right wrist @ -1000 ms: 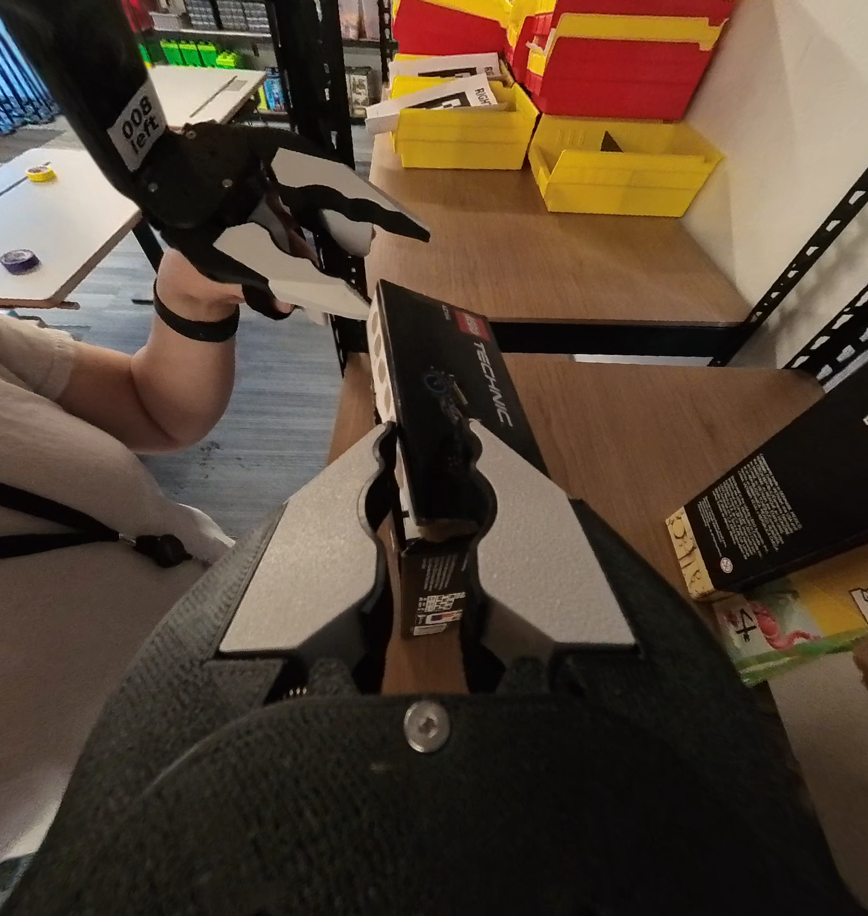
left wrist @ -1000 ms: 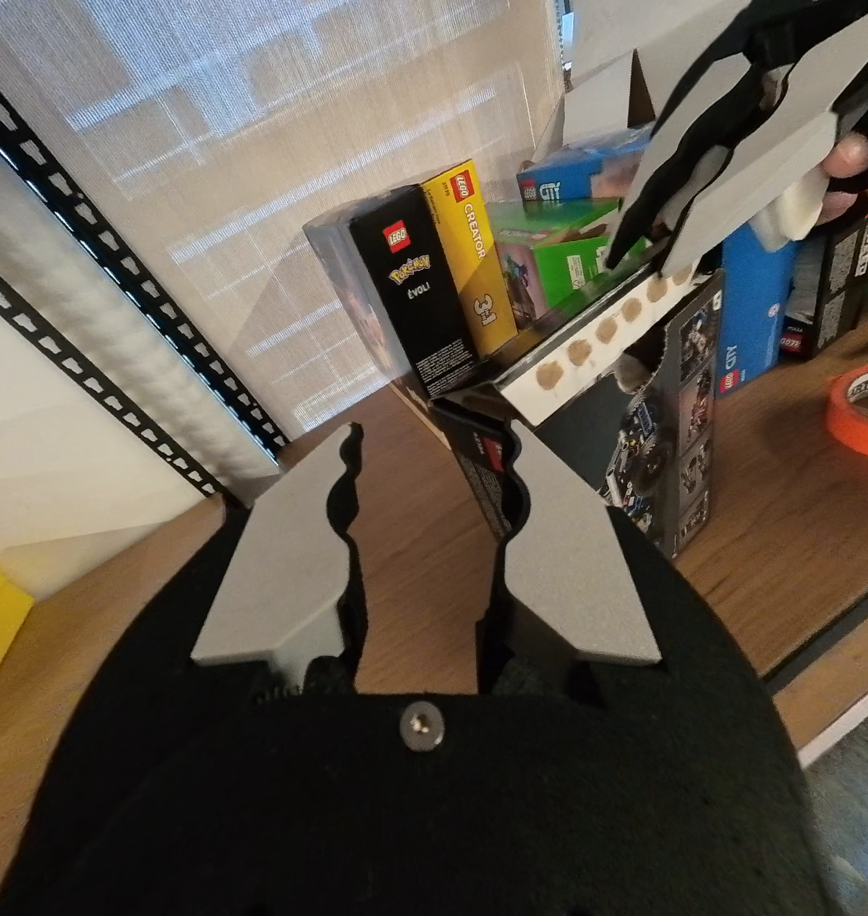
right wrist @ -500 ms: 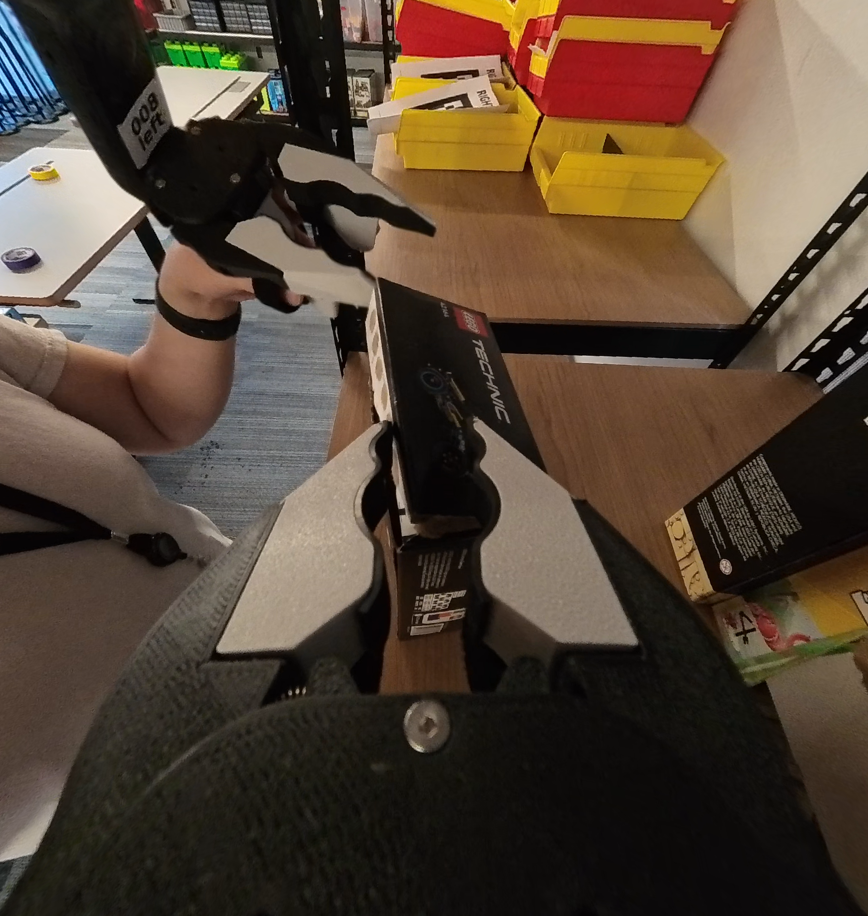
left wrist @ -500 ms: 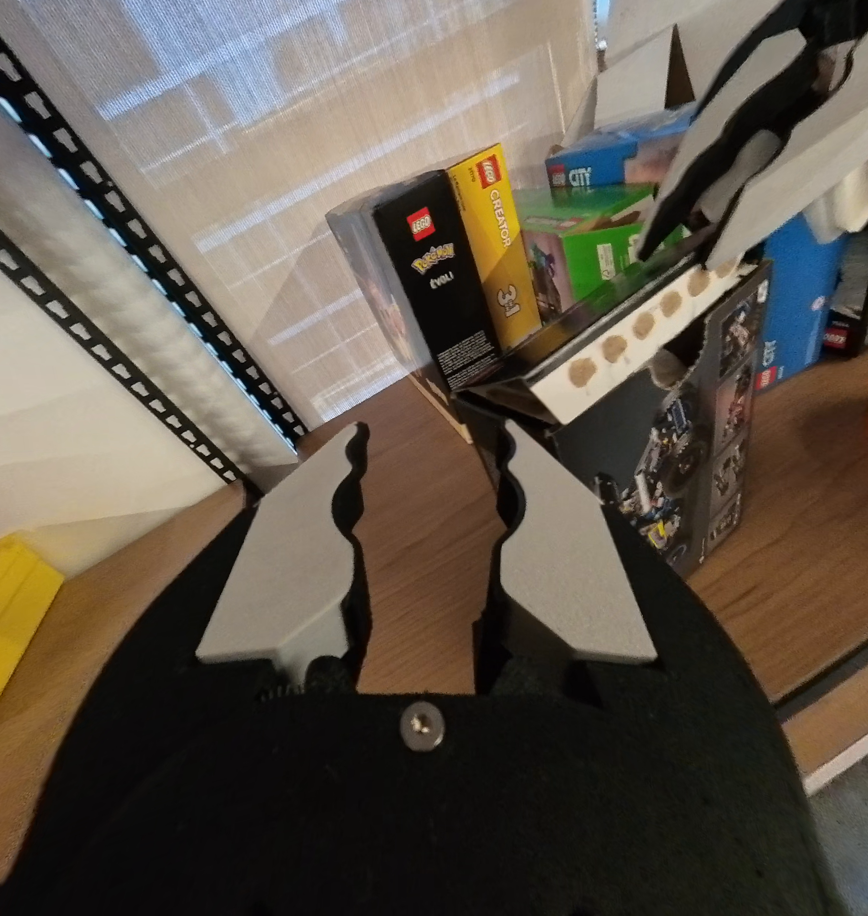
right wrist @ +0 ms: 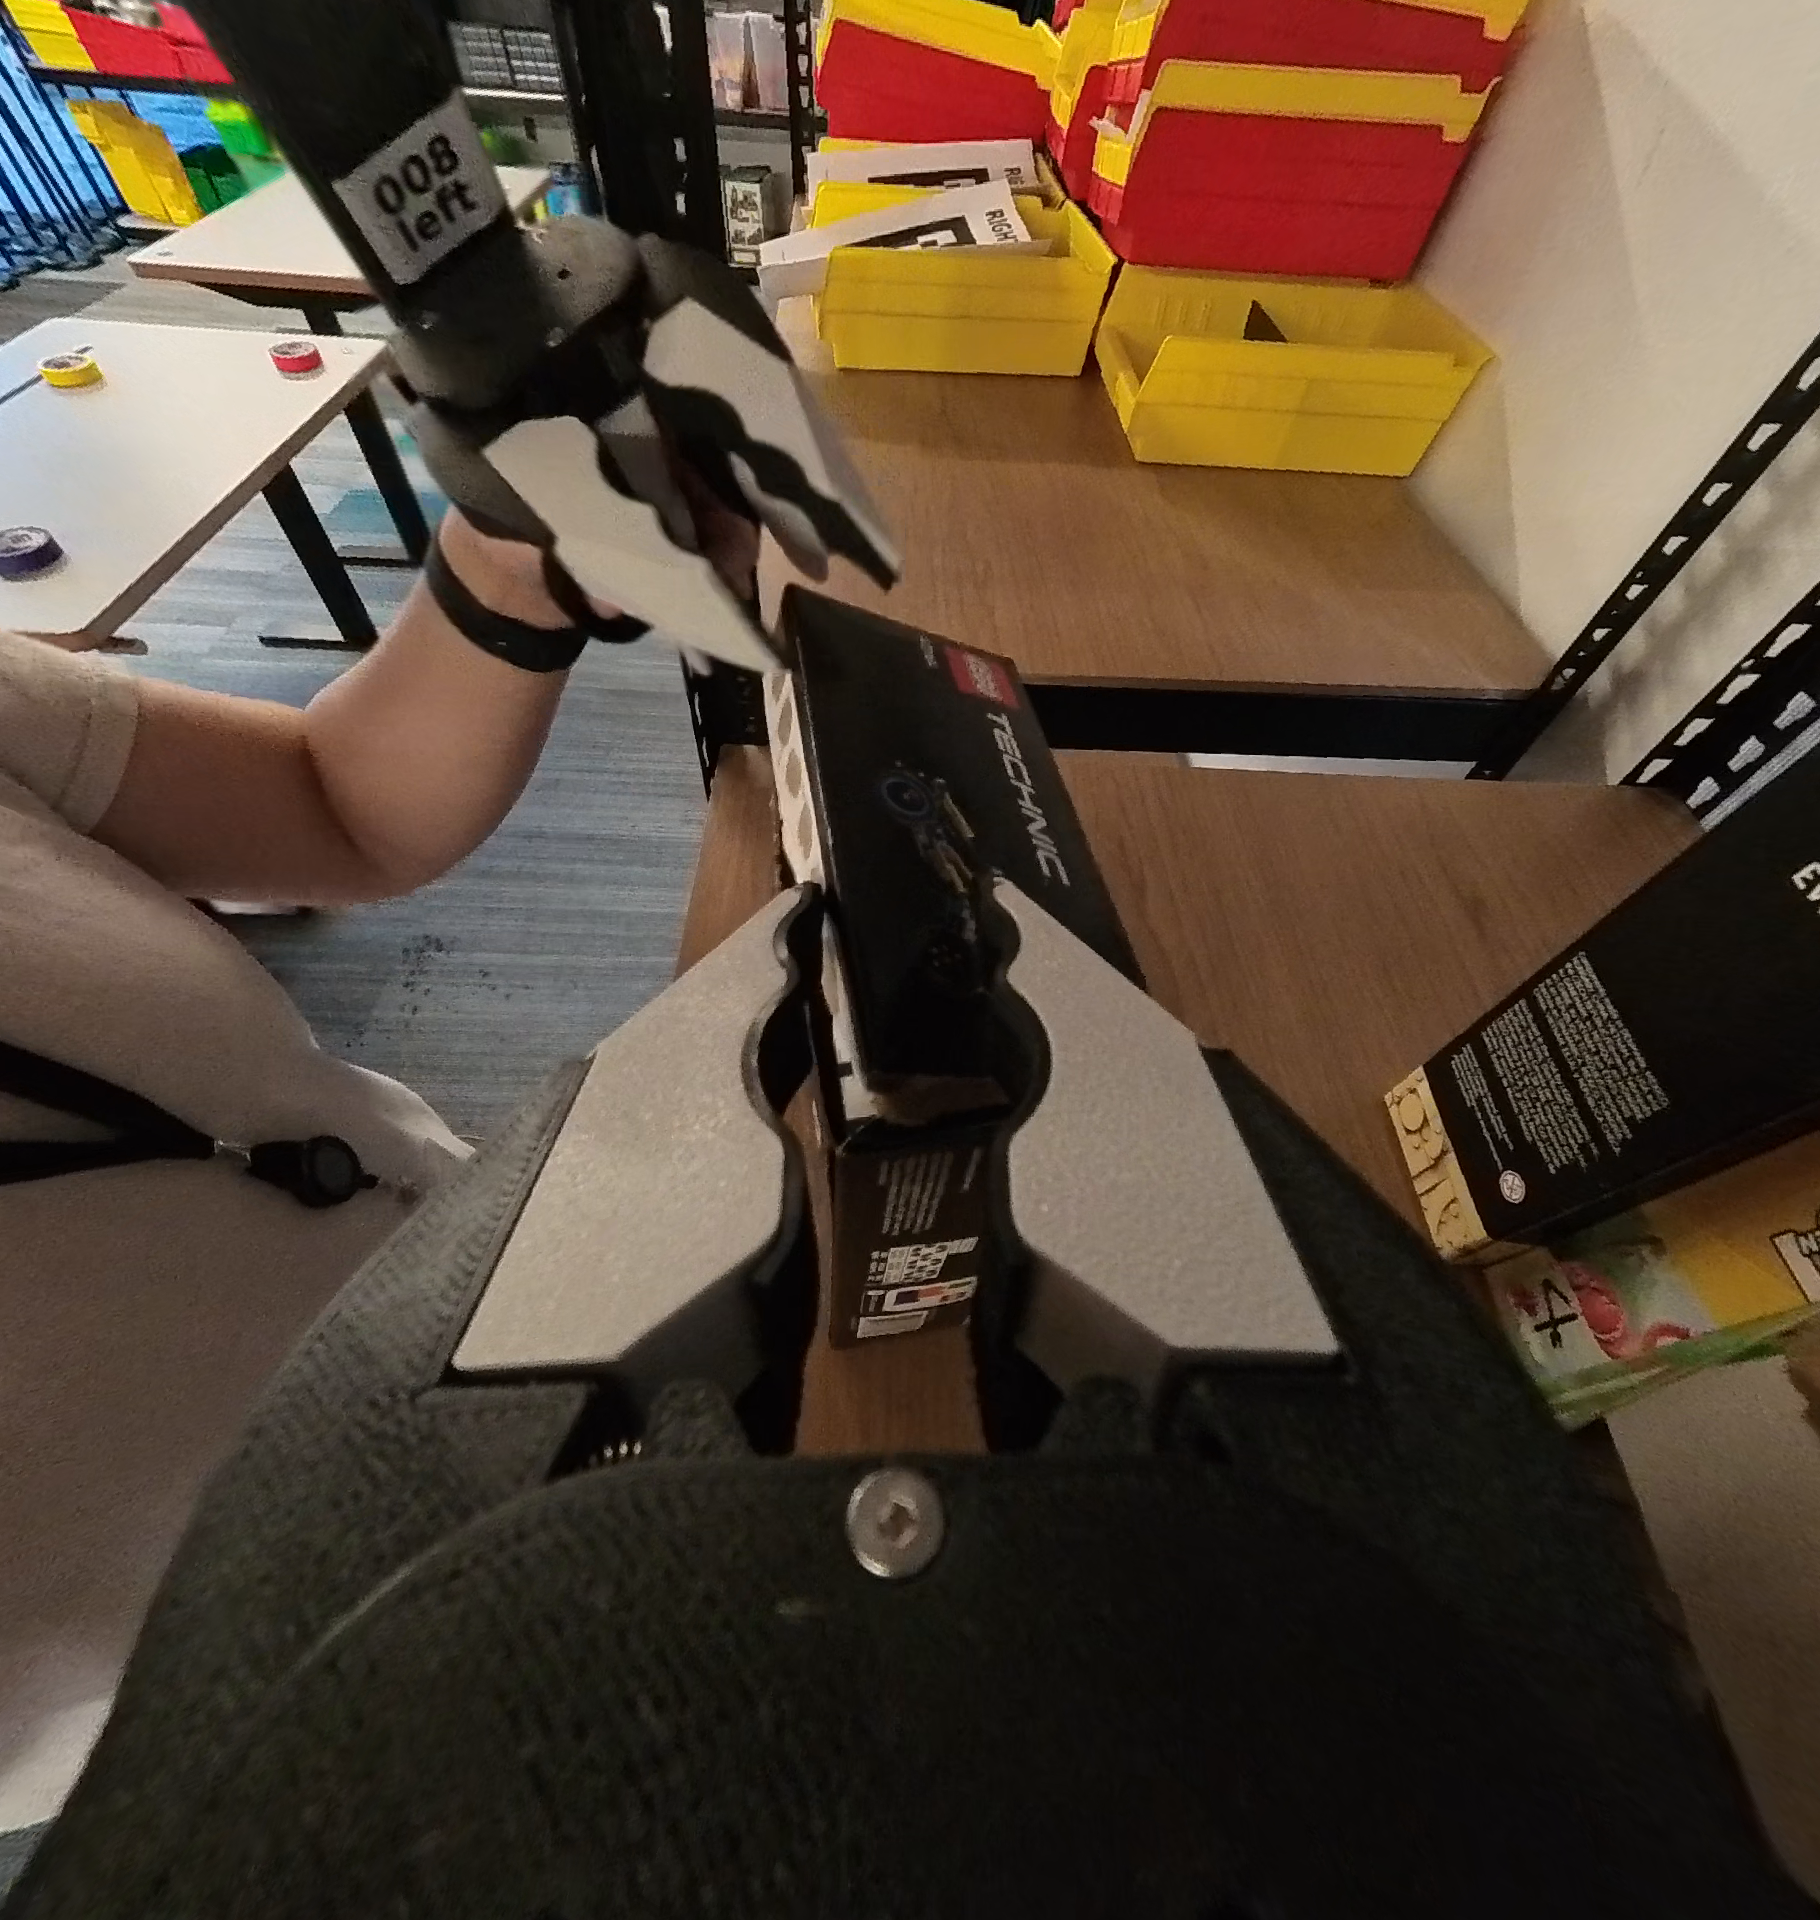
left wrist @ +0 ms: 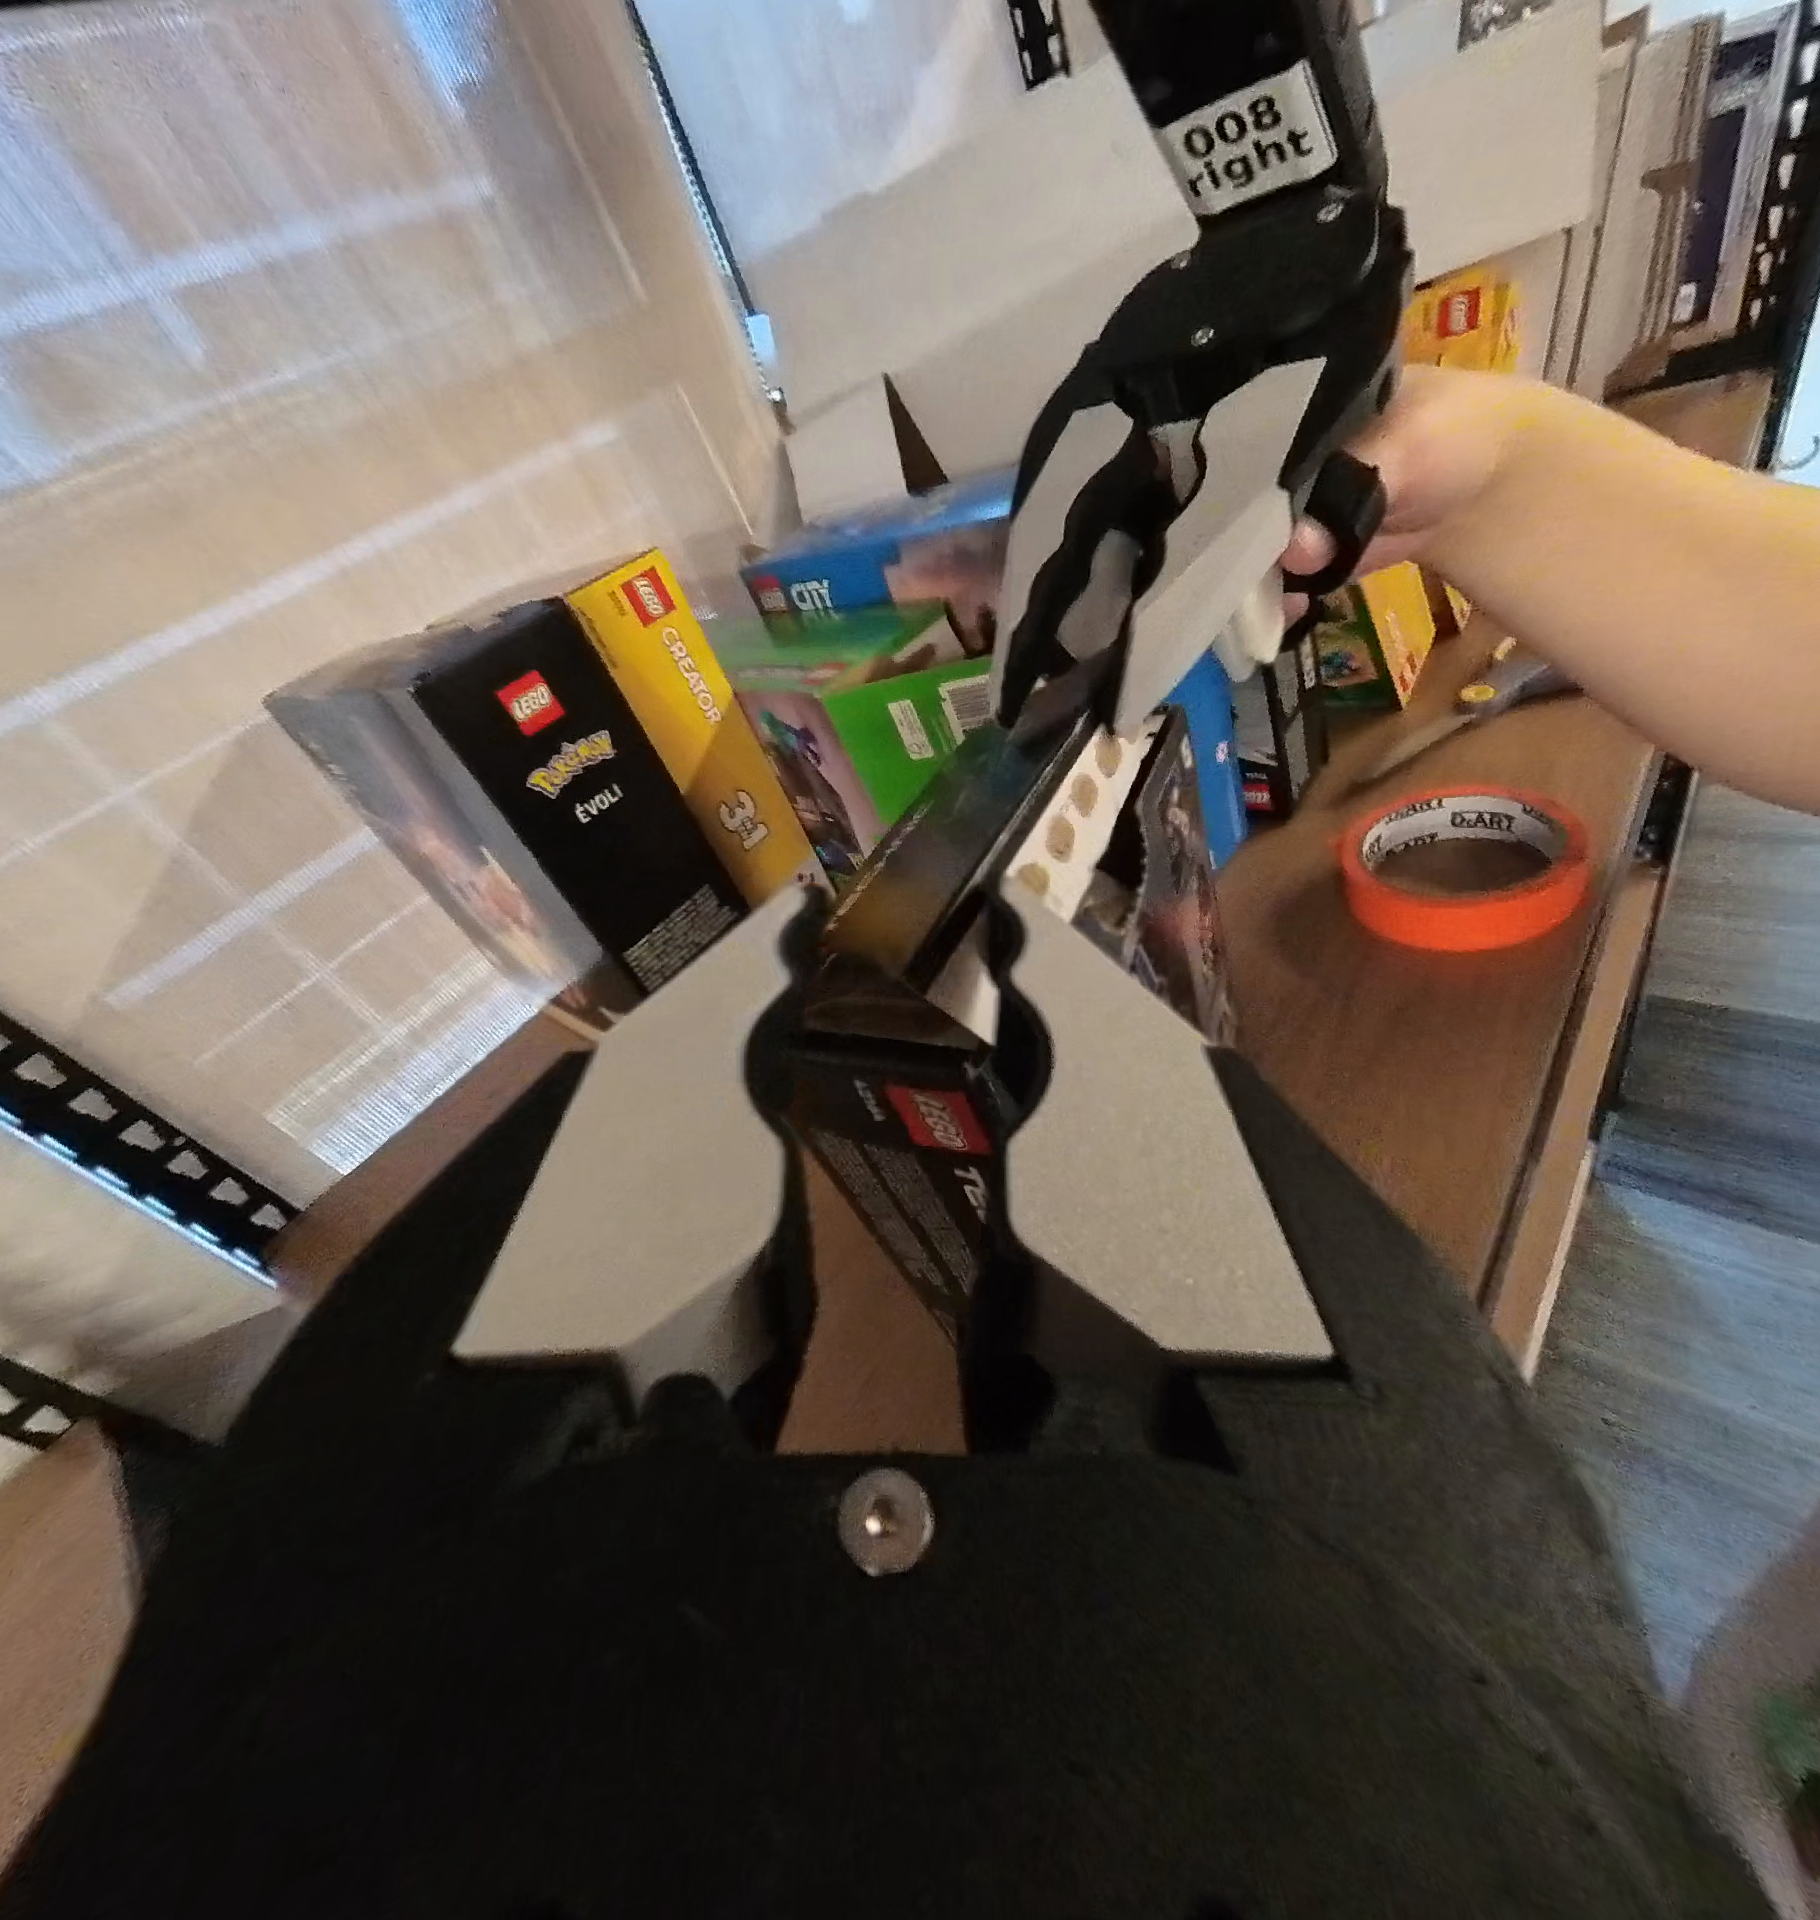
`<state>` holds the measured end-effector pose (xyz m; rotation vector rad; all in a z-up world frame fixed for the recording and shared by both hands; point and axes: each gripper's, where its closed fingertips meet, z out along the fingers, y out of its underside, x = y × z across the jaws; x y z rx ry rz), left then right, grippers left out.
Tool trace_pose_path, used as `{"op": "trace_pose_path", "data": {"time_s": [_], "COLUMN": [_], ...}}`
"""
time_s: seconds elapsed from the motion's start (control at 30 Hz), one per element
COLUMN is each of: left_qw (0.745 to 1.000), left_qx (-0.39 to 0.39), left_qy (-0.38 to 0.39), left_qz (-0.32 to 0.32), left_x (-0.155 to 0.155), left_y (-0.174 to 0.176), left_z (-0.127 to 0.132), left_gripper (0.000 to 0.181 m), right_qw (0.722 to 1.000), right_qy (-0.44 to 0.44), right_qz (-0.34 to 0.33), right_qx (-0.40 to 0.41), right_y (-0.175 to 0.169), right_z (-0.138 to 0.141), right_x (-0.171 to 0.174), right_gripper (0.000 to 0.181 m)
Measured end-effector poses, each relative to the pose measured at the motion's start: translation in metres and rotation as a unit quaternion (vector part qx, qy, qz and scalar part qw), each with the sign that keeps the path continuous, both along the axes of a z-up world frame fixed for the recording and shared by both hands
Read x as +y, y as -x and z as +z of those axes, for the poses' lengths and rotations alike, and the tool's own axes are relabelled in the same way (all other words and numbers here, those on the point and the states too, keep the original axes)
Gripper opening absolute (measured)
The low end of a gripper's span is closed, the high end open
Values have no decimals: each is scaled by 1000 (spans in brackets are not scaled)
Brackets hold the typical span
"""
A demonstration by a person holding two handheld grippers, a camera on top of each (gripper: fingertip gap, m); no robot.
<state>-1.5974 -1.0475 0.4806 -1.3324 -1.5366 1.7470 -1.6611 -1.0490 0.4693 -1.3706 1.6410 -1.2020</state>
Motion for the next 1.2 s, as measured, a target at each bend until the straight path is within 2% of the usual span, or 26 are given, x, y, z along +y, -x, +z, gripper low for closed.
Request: {"op": "trace_pose_path", "data": {"time_s": [0.07,0.13,0.3,0.47,0.8,0.9,1.0,1.07,1.1,1.17,1.2], "left_qw": [1000,999,994,993,993,991,987,985,985,984,984], "left_qx": [-4,-14,-83,-99,-89,-66,-114,-122,-124,-123,-124], "left_qy": [3,26,71,54,62,76,83,103,110,120,124], "left_qz": [-26,-39,-31,-38,-45,-85,-75,-63,-51,-39,-38], "left_x": [3,7,5,4,9,25,20,17,15,13,13], "left_y": [4,5,4,4,4,13,19,20,19,19,19], "left_z": [-3,-6,-18,-16,-17,-9,-24,-26,-26,-26,-27], "left_gripper": [12,11,35,24,22,28,46,34,27,28,28], "right_qw": [1000,999,996,995,989,989,991,992,992,990,987], "right_qy": [10,35,81,92,138,132,122,117,118,130,146], "right_qz": [1,9,1,0,-5,-5,-4,1,8,43,62], "right_qx": [11,11,27,43,55,59,60,56,53,24,8], "right_y": [2,2,2,3,3,3,3,4,4,4,3], "right_z": [-6,-8,-8,-7,-10,-10,-11,-11,-10,-4,0], "right_x": [0,2,-1,2,3,3,3,5,7,19,28], "right_gripper": [32,35,34,26,26,26,27,26,27,46,48]}}
